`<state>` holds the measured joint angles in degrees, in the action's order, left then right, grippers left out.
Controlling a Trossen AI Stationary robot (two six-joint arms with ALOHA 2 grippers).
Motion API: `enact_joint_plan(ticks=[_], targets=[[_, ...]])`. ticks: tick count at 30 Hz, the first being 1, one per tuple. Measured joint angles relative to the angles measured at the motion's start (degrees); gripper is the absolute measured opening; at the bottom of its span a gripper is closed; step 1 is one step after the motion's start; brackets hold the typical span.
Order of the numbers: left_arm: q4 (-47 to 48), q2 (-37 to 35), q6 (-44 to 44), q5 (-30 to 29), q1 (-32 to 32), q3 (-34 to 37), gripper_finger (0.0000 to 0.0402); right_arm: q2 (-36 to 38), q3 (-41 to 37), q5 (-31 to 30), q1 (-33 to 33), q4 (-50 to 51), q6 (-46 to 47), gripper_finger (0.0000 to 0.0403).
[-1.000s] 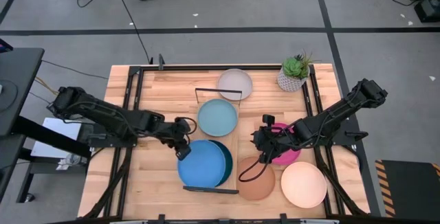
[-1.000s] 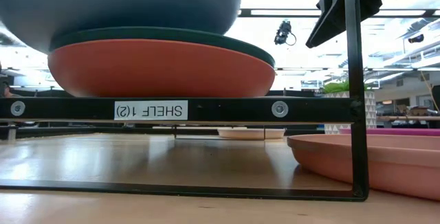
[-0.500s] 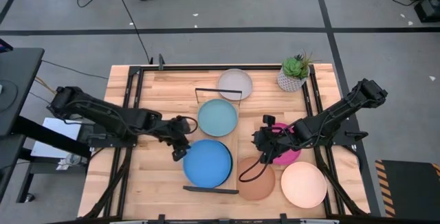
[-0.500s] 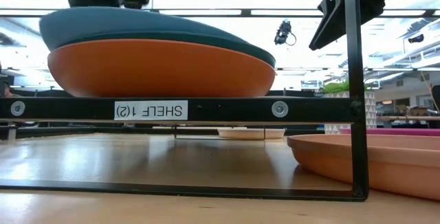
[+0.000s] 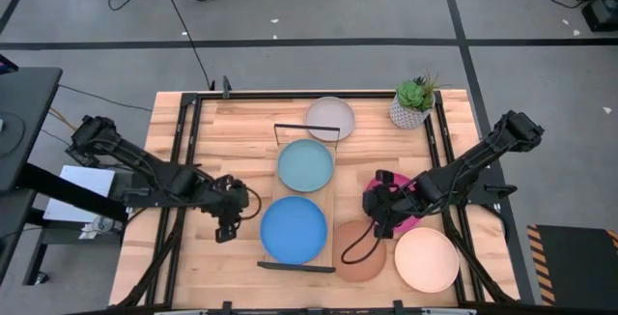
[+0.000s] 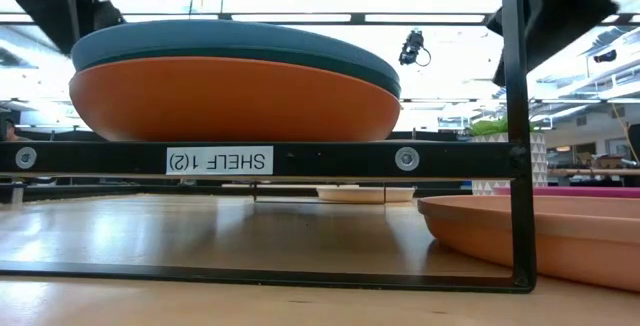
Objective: Place and stack plates onto a shelf
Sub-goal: Stack the pink plate on top of the blue plate on the shelf
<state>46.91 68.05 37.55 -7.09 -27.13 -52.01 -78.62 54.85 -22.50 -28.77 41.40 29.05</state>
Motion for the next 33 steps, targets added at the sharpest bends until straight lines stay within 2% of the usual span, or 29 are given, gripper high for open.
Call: enact_joint_plan(ticks=[5, 12, 16, 20, 24, 33], targets=[[-0.7, -0.7, -1.0, -4.7, -1.1, 0.0, 0.0118, -3.1, 0.0, 1.6, 0.7, 1.8, 2.2, 0.0121], [-1.0, -0.7, -3.4, -4.9, -1.0, 0.0, 0.0118, -11.0, 0.0, 6.6, 2.8, 2.8, 7.8, 0.0121], [-1.2, -0.7, -3.1, -4.4, -1.0, 0.0, 0.0118, -12.8, 0.0, 9.3, 4.0, 3.2, 12.8, 0.0122], [-1.1, -0.7, -0.7, -0.9, -0.6, -0.3, 0.0118, -13.9, 0.0, 9.6, 4.7, 4.2, 16.4, 0.0128], [0.1, -0.7, -0.7, 4.6, 0.0, -3.7, 0.0118, -14.8, 0.0, 9.9, 4.7, 3.6, 18.6, 0.0138], [1.9, -0.7, -5.1, 1.2, 0.0, -9.5, 0.0118, -15.6, 0.0, 6.9, 4.7, 1.6, 22.4, 0.0154]])
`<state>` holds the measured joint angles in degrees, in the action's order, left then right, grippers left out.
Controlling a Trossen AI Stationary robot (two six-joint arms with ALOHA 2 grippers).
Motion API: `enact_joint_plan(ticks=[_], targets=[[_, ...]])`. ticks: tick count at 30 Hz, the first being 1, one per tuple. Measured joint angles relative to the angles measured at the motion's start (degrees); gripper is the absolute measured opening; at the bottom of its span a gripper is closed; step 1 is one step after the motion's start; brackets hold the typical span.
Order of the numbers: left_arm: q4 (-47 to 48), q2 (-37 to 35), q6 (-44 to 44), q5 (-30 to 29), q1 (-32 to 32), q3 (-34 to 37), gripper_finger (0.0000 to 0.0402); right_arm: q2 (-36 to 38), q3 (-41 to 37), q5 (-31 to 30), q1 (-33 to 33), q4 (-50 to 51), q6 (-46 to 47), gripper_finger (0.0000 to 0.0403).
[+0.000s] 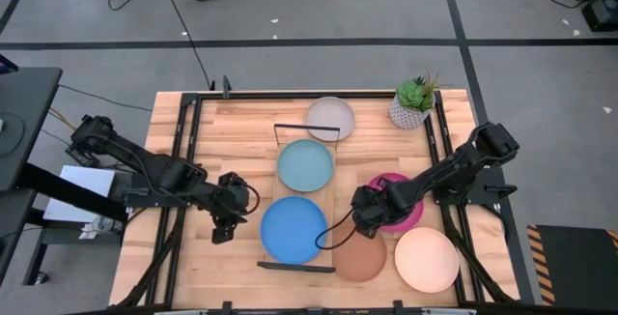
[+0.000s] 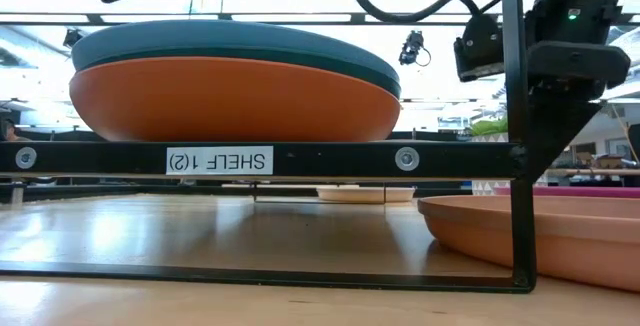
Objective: Place and stack plates onto a shelf
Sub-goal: Stack the pink plate on top of the blue plate on the shelf
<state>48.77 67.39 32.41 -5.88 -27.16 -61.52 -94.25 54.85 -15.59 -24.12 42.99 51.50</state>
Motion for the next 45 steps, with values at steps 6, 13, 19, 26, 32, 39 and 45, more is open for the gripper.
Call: enact_joint_plan(ticks=[6, 13, 19, 26, 32, 39, 45], targets=[[1.2, 0.0, -0.5, -0.1, 0.0, 0.0, 0.0118, -3.3, 0.0, 0.3, 0.0, -1.6, 0.0, 0.0154], [1.3, 0.0, -0.6, -0.1, 0.0, 0.0, 0.0118, -5.0, 0.0, 0.6, 0.0, -0.4, -0.2, 0.0137], [1.3, 0.0, -0.7, -0.1, 0.0, 0.0, 0.0118, -5.0, 0.0, 0.7, -0.1, 2.2, -2.4, 0.0071], [1.0, 0.0, -0.7, -0.5, -0.1, 0.0, 0.0118, -2.4, 3.2, 0.7, -3.4, 10.2, -5.4, 0.0017], [0.7, 0.1, 0.6, -5.1, -0.1, 0.0, 0.0118, -1.8, 11.4, -1.2, -11.4, 17.9, -15.4, 0.0016], [0.7, 0.1, 1.8, -9.6, 0.7, 0.0, 0.0135, -1.7, 18.0, -7.5, -17.2, 19.6, -30.7, 0.0019], [0.7, 0.1, 1.8, -9.6, 0.7, 0.0, 0.0149, -1.7, 19.0, -9.7, -19.1, 16.2, -54.0, 0.0017]])
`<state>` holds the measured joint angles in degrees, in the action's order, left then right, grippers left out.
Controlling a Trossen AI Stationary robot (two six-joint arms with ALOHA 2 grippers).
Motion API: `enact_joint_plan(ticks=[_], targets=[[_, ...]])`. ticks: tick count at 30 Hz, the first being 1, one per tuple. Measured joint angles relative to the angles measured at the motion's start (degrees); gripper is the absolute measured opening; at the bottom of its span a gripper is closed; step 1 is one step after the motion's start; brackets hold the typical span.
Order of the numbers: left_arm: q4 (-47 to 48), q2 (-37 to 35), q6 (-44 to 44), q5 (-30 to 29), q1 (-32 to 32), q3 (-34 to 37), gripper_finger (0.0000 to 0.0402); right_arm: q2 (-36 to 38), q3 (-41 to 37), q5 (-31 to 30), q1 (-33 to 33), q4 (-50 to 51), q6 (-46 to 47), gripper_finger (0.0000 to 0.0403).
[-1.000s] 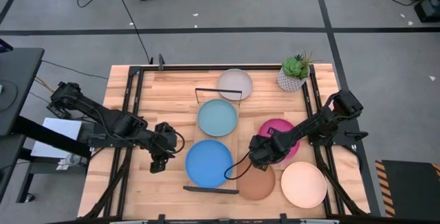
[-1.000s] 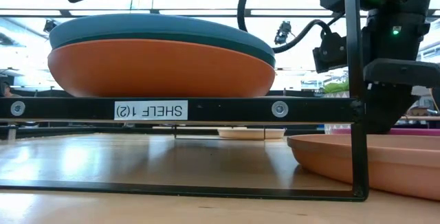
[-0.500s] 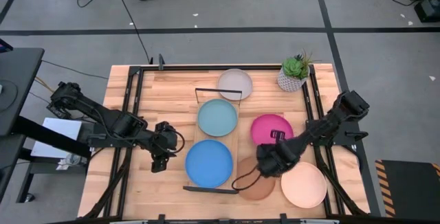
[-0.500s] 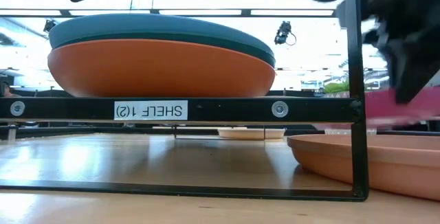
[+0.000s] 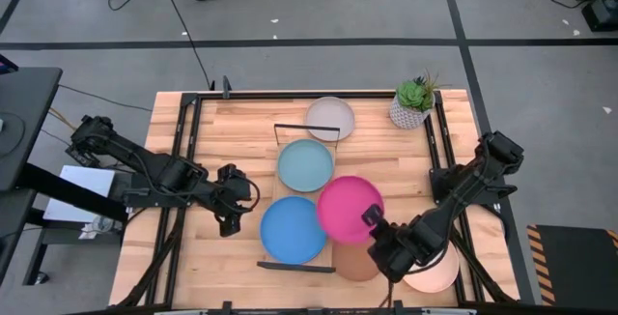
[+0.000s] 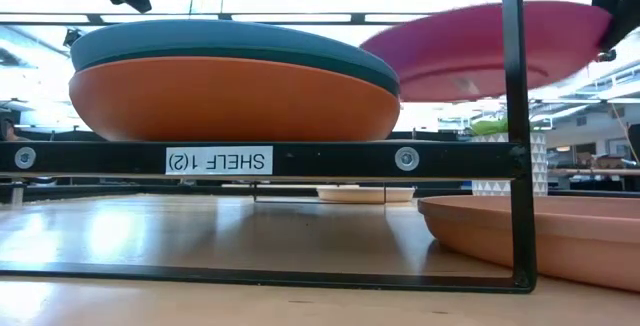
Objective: Place and stack plates onto a shelf
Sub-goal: Stack the pink plate on top of the blue plate on the shelf
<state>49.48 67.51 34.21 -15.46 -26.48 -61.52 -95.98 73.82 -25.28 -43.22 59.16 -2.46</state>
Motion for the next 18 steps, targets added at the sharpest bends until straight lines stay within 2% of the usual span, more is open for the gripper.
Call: enact_joint_plan(ticks=[5, 8, 14, 18], targets=[[-0.1, 0.0, -0.2, 0.0, 0.0, 0.0, 0.0149, 0.0, 0.0, -4.9, -1.3, -1.6, -15.1, 0.0019], [-1.8, 0.0, 0.8, 0.0, 0.0, 0.0, 0.0149, -0.1, 0.0, -5.0, -0.7, -5.3, -22.0, 0.0017], [-6.6, 0.0, -1.6, -1.4, 0.0, 0.0, 0.0149, -0.4, -0.8, -0.3, 4.4, -20.0, -35.0, 0.0016], [-8.2, 0.0, -1.9, -1.3, 0.0, 0.0, 0.0149, -0.7, -0.9, 4.5, 9.0, -24.5, -40.0, 0.0016]])
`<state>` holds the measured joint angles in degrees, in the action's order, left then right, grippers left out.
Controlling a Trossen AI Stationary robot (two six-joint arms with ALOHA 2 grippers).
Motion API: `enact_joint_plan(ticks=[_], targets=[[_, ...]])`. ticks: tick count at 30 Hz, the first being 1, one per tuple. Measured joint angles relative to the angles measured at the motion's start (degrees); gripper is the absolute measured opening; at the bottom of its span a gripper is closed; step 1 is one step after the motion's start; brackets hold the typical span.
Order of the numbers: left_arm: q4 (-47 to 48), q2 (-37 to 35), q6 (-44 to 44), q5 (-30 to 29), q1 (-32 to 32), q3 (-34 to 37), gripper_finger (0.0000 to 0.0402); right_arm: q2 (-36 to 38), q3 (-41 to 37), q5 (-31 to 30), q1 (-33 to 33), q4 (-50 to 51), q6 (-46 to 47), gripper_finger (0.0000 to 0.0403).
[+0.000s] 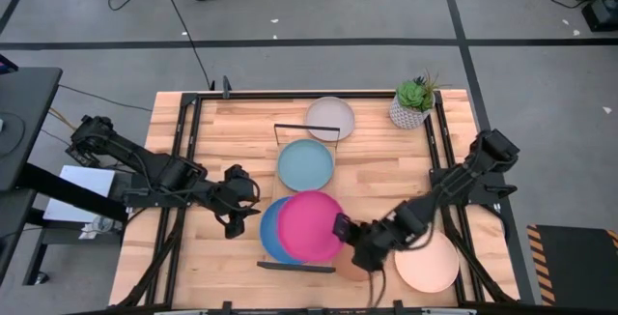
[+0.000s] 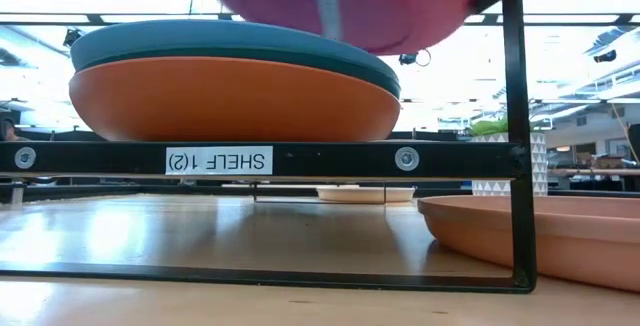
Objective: Place and stack plates onto a shelf
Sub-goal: Stack the pink plate on top of the blue plate on the shelf
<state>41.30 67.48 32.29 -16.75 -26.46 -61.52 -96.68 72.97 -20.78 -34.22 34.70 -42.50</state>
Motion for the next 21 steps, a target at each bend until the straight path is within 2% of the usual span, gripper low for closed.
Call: enact_joint_plan(ticks=[9, 21], targets=[[0.6, 0.0, 0.4, 0.5, 0.0, 0.0, 0.0149, -3.4, 0.0, 8.3, 5.6, -8.0, -8.6, 0.0027], [0.8, 0.1, 3.2, -0.2, 0.0, 0.0, 0.0149, -4.4, 0.0, 10.0, 6.3, -8.8, -0.3, 0.0066]])
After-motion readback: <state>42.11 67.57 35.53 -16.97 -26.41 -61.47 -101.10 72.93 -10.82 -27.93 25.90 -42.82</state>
